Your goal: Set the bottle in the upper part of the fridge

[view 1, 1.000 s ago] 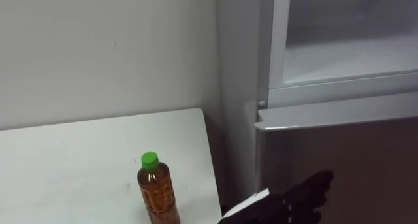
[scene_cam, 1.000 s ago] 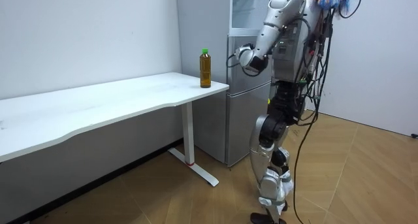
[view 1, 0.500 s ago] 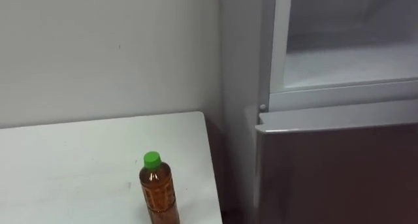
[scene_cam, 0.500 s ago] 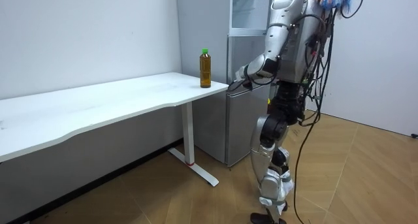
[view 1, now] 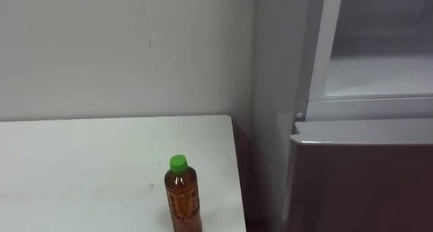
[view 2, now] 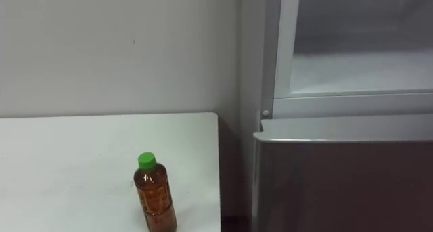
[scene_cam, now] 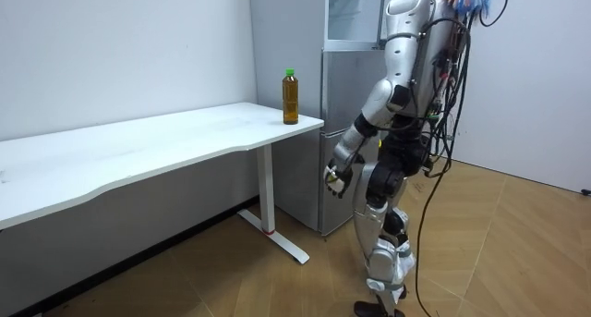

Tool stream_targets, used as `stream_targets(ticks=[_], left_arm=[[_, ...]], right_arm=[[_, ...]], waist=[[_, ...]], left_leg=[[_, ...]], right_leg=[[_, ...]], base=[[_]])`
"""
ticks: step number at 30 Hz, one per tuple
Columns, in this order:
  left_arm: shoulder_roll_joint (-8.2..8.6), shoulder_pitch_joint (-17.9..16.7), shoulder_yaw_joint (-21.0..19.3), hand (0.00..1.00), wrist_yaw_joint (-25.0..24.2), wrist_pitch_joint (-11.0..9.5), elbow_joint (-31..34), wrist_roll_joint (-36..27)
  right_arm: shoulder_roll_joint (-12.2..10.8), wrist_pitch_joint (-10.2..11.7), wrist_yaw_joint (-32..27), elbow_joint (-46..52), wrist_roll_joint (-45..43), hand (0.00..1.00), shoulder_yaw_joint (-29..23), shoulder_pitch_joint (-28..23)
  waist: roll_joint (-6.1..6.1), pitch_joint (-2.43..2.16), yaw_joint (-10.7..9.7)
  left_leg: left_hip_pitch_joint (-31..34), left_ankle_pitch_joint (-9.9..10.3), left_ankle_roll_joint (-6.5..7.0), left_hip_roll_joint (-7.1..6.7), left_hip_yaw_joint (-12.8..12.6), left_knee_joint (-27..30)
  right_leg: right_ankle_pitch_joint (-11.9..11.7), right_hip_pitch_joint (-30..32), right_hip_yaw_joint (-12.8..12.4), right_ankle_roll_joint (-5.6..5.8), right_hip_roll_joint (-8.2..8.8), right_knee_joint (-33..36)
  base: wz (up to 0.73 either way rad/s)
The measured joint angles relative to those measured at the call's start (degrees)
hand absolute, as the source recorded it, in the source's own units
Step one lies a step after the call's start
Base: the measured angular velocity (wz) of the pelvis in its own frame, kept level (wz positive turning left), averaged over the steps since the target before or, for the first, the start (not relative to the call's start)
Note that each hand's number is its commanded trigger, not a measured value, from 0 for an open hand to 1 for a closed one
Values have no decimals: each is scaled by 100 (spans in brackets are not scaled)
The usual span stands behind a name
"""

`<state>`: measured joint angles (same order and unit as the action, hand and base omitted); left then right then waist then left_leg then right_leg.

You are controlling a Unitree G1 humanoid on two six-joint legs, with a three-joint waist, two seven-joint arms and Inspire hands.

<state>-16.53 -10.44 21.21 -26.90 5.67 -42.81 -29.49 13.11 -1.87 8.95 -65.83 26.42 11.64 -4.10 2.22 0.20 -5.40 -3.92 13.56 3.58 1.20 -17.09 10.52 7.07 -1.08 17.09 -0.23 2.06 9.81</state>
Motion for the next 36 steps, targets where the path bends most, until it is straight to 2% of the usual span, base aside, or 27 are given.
stream_targets(ticks=[3,5,7,11,14,17,22,28,36], left_arm=[[86,-88,-101,0,128,-219,-390,-14],[207,-184,-338,0,316,-370,-733,29],[245,-304,-418,0,498,-437,-857,25],[484,-401,-1052,0,968,-567,-1492,44],[640,-476,-1455,0,1363,-616,-1727,47],[700,-471,-1637,0,1677,-616,-1814,171],[727,-385,-1821,0,2023,-618,-1853,736],[801,-201,-1829,0,2430,-619,-1909,1367],[823,-158,-1815,0,2639,-618,-1965,1405]], right_arm=[[-23,92,-6,7,-12,0,-53,-100],[-107,164,-11,-11,-17,0,-194,-178],[-117,187,-30,16,-1,0,-217,-223],[-228,272,-71,74,-170,0,-559,-379],[-282,320,-83,74,-172,0,-733,-490],[-362,323,-136,70,-172,0,-869,-562],[-387,372,-134,103,-170,0,-877,-615],[-394,378,-177,108,-170,0,-875,-612],[-409,371,-173,611,-431,0,-825,-739]], waist=[[-12,0,76],[-46,-6,114],[-45,-13,120],[-39,-15,144],[-29,-2,170],[-42,-15,229],[-73,-32,268],[-62,-30,269],[-66,-23,279]], left_leg=[[-9,0,0,-2,-5,0],[-73,1,-5,-2,-7,-6],[-77,3,-9,1,-22,-6],[-80,5,-12,2,-22,-10],[-146,7,-16,-4,-22,-47],[-180,6,-22,-13,-22,-83],[-171,9,-22,-19,6,-87],[-181,14,-30,-19,5,-89],[-185,25,-37,-24,1,-104]], right_leg=[[10,1,2,1,7,-1],[30,-13,-4,-9,8,3],[31,-15,-11,-11,5,4],[31,-16,-51,-11,-4,4],[41,-89,-93,-1,-15,-10],[68,-105,-127,7,-21,-3],[83,-101,-109,21,-15,-5],[86,-99,-118,20,-20,-4],[141,-51,-150,14,-9,91]], base=[[0],[0],[-4],[0],[0],[0],[3],[-1],[0]])
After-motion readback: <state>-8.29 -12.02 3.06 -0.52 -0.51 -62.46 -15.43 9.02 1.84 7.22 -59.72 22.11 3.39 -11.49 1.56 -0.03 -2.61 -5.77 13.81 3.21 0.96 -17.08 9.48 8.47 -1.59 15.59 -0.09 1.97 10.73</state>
